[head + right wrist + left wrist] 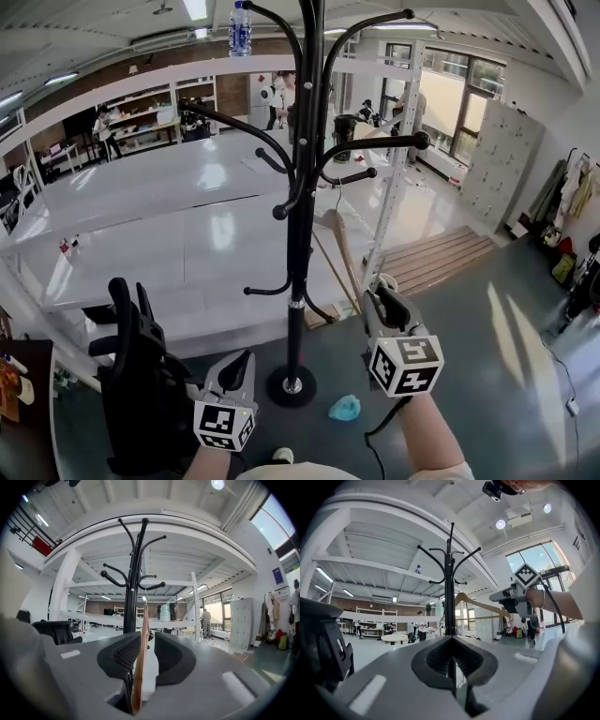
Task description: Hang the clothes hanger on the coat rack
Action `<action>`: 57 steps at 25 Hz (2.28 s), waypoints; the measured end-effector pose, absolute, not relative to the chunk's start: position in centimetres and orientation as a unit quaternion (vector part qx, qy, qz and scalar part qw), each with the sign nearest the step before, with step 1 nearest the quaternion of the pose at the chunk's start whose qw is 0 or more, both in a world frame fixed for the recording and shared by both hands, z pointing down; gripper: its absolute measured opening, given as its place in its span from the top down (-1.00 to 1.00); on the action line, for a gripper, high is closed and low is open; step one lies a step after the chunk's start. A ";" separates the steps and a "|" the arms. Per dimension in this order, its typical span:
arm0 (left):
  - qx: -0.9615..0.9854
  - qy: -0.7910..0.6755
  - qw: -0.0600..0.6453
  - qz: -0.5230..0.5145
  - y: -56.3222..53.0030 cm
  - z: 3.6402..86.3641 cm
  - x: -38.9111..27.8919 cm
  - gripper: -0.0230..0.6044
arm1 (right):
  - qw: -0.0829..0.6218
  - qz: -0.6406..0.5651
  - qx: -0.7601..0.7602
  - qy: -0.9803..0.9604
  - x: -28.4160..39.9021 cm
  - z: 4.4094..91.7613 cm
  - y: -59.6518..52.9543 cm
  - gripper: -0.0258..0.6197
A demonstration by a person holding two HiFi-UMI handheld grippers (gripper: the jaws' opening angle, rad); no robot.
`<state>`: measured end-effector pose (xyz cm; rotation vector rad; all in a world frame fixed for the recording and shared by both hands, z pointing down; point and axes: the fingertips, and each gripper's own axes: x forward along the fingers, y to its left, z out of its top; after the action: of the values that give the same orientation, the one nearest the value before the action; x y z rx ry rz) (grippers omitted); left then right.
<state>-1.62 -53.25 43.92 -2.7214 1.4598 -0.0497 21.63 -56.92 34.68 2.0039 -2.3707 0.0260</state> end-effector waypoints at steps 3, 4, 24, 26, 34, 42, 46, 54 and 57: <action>-0.883 0.467 0.030 -0.013 -51.1 43.2 -0.1 0.93 | 0.026 0.004 0.648 -0.762 22.5 35.2 -53.7 0.70; -0.884 0.466 0.030 -0.013 -50.3 43.1 0.3 0.93 | 0.029 0.006 0.648 -0.761 22.7 35.6 -52.7 0.76; -0.877 0.479 0.026 -0.021 -33.5 45.8 2.2 0.93 | 0.051 0.080 0.607 -0.789 19.7 49.1 -33.8 0.84; -0.876 0.482 0.022 -0.021 -32.3 46.0 1.5 0.93 | 0.048 0.080 0.604 -0.792 19.2 49.3 -32.3 0.84; -0.879 0.475 0.012 -0.026 -25.9 46.3 -2.0 0.93 | 0.052 0.086 0.606 -0.789 16.0 49.4 -25.6 0.84; -0.883 0.468 0.010 -0.031 -16.0 46.0 -7.8 0.93 | 0.036 0.070 0.630 -0.773 11.5 48.1 -15.3 0.84; -0.890 0.455 0.004 -0.034 -11.3 46.1 -9.4 0.93 | 0.044 0.075 0.636 -0.767 9.5 48.2 -10.2 0.84; -0.897 0.441 0.006 -0.020 -4.4 45.5 -11.9 0.93 | 0.047 0.071 0.650 -0.755 6.7 48.2 -2.6 0.84; -0.896 0.443 0.010 -0.013 -2.6 44.7 -11.6 0.93 | 0.041 0.083 0.654 -0.751 7.3 47.9 -0.8 0.84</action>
<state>-11.59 -2.58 44.70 -2.7984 1.3825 -0.0397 7.28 -0.82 47.89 2.0020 -2.2987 0.2555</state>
